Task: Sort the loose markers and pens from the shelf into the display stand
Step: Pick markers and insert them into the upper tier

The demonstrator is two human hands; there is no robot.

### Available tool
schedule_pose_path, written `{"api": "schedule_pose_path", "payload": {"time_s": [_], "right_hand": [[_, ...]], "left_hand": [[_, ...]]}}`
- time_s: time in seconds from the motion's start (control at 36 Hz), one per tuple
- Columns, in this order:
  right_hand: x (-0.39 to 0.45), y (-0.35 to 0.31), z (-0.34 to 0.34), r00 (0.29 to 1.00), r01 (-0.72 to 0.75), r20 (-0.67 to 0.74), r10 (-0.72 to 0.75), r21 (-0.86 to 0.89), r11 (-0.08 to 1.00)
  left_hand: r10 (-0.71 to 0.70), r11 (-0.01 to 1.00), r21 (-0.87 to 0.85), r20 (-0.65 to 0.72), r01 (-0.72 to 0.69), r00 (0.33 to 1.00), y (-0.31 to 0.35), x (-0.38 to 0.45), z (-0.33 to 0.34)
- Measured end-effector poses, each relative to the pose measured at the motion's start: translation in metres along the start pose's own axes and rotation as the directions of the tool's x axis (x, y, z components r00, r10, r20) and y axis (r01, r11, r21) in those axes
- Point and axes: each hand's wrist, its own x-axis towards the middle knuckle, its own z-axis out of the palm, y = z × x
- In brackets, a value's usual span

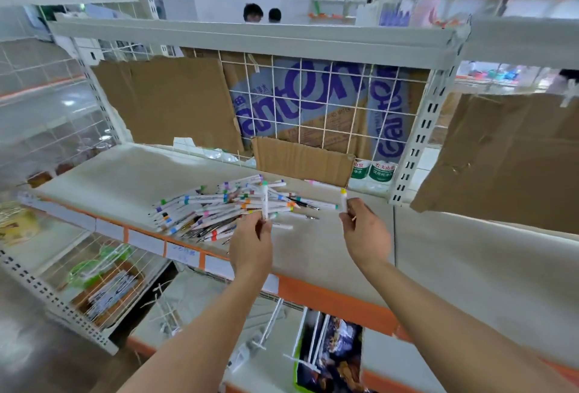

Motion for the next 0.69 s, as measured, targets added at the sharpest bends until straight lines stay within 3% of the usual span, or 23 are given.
{"api": "schedule_pose_path", "payload": {"time_s": [0.19, 0.44, 0.69], "right_hand": [[-0.014, 0.044, -0.038, 0.983, -0.142, -0.116, 0.142, 0.01, 0.99], [-0.053, 0.111, -0.109, 0.931, -0.223, -0.302, 0.205, -0.026, 0.974], [-0.113, 0.196, -0.202, 0.867, -0.344, -0.4, 0.297, -0.05, 0.938]], "left_hand": [[0.095, 0.993, -0.074, 0.11, -0.087, 0.989, 0.03, -0.019, 0.031], [0.23, 0.971, -0.119, 0.247, -0.206, 0.941, 0.09, -0.059, 0.088], [0.356, 0.933, -0.165, 0.298, -0.319, 0.886, 0.169, -0.143, 0.148]]}}
